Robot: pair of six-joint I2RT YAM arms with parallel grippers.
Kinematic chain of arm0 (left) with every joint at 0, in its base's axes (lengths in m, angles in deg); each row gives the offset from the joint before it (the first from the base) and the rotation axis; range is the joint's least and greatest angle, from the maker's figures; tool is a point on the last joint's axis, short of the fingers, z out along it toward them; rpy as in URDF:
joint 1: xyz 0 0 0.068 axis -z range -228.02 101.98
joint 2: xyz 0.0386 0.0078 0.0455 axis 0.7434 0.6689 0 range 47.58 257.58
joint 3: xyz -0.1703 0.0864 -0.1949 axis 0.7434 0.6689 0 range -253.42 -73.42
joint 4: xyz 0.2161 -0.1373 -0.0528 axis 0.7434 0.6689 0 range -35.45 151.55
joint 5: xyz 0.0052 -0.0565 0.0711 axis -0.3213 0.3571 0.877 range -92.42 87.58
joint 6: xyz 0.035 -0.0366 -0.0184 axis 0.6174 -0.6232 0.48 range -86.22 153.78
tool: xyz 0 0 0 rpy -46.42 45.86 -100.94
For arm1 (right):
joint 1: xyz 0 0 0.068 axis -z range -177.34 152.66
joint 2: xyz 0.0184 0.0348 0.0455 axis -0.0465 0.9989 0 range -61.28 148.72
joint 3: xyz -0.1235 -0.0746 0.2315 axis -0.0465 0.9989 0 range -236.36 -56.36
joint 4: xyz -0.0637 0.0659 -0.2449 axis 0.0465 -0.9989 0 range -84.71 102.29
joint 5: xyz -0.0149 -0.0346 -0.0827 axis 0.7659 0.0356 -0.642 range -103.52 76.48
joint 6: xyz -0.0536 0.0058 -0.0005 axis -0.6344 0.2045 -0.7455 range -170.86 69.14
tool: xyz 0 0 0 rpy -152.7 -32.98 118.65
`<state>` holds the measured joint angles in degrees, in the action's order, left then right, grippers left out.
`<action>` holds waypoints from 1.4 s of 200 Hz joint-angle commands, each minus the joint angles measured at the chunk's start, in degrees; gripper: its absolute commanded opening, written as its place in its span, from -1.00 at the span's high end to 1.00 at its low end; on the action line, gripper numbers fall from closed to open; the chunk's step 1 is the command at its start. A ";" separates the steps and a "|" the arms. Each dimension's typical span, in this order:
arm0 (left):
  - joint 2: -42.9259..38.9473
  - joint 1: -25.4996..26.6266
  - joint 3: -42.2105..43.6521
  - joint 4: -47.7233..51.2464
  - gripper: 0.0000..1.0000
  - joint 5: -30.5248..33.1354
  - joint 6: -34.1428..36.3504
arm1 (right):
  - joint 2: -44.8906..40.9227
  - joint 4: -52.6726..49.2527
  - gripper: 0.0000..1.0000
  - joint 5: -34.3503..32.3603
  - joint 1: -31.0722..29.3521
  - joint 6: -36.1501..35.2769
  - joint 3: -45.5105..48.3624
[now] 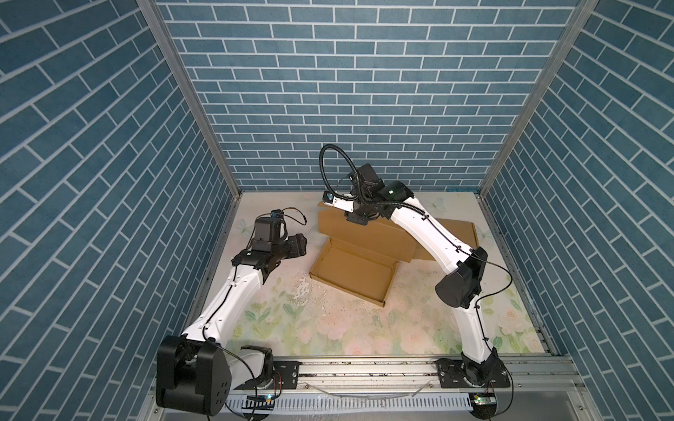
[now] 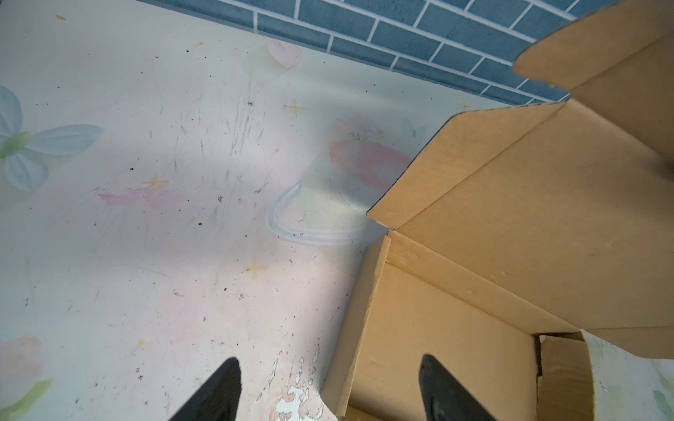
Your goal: Fold the paper box
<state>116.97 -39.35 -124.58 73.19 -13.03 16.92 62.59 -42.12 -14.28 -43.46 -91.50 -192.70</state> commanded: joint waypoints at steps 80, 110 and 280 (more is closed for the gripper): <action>6.62 -1.02 -5.13 -9.05 -0.55 -9.93 17.86 | -19.97 7.45 0.08 13.37 7.34 28.27 10.86; 12.01 -1.10 -10.86 -6.89 -0.53 -15.08 23.19 | -29.98 13.32 0.07 16.22 13.46 37.79 24.90; 32.51 -6.29 -25.89 -4.61 -0.48 -36.64 39.29 | -55.95 29.92 -0.06 22.26 26.18 41.77 80.03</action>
<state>148.03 -45.28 -148.60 67.22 -46.91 52.79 6.22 -18.89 6.90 -17.41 -49.34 -115.00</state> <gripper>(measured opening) 0.744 0.532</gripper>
